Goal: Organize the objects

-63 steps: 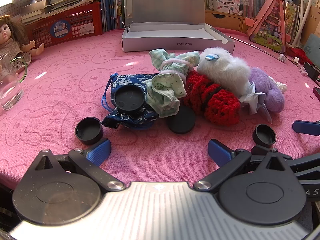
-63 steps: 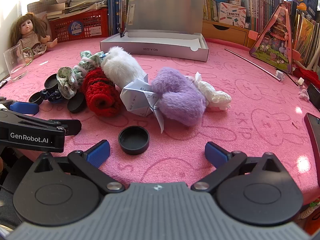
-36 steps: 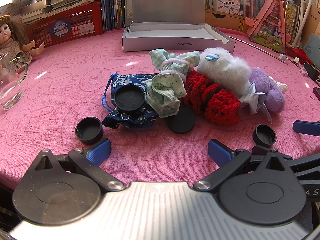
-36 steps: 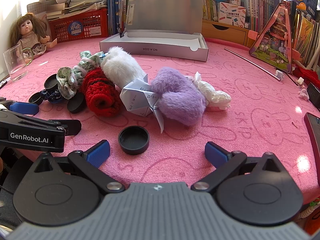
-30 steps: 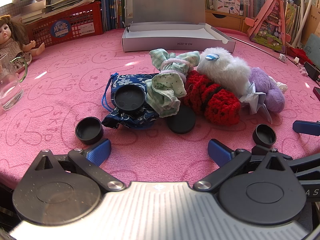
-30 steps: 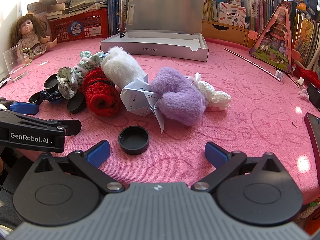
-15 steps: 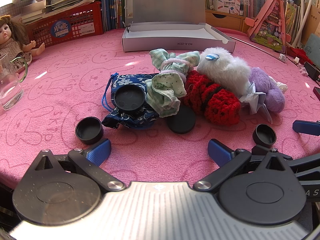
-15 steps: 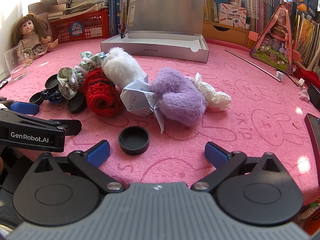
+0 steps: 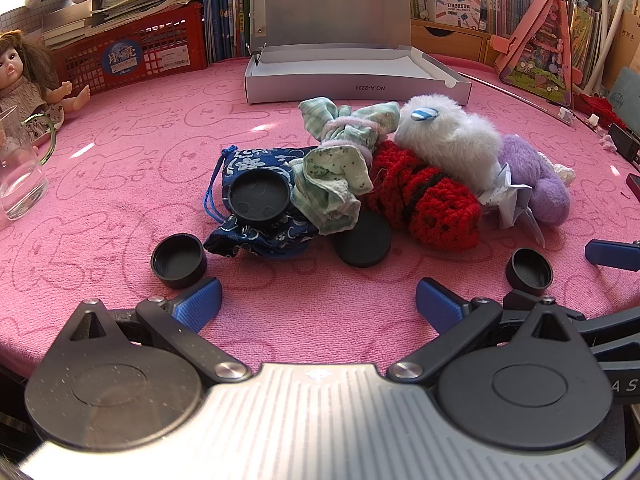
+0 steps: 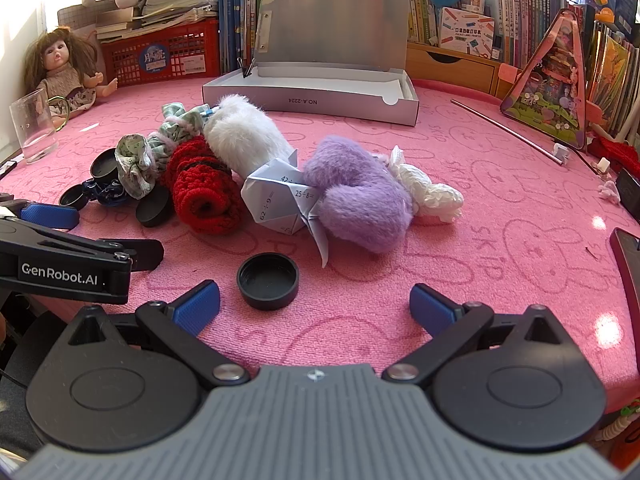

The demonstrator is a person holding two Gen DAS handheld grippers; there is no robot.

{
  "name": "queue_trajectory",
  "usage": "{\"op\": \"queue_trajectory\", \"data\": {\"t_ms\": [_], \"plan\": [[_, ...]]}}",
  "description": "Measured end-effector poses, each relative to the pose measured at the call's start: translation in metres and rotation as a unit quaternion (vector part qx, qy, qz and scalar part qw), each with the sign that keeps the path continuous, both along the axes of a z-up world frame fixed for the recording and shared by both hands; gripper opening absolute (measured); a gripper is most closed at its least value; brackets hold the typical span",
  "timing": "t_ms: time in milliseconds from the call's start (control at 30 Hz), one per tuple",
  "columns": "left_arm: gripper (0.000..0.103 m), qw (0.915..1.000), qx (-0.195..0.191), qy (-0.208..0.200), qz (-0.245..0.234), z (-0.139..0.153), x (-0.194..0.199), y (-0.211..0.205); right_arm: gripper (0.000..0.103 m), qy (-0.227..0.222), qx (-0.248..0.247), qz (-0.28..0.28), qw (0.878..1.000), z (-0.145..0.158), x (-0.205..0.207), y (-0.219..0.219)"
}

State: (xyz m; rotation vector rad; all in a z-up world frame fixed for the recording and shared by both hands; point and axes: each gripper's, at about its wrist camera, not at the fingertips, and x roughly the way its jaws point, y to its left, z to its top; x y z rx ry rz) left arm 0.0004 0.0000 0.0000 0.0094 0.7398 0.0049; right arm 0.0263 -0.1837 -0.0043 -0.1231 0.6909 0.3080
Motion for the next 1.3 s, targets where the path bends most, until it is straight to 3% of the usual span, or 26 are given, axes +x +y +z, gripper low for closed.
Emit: {"op": "queue_trajectory", "data": {"t_ms": [433, 1133, 1300], "plan": [[0.103, 1.0, 0.0, -0.001, -0.001, 0.0, 0.0, 0.0, 0.103, -0.005, 0.002, 0.003, 1.0, 0.003, -0.002, -0.001], [0.103, 0.9994, 0.001, -0.035, -0.006, -0.007, -0.005, 0.004, 0.103, -0.01, 0.004, -0.001, 1.0, 0.002, -0.003, 0.0], [0.103, 0.9992, -0.02, -0.036, -0.003, 0.0, -0.009, 0.015, 0.099, -0.009, 0.009, -0.002, 1.0, 0.004, -0.004, -0.001]]}}
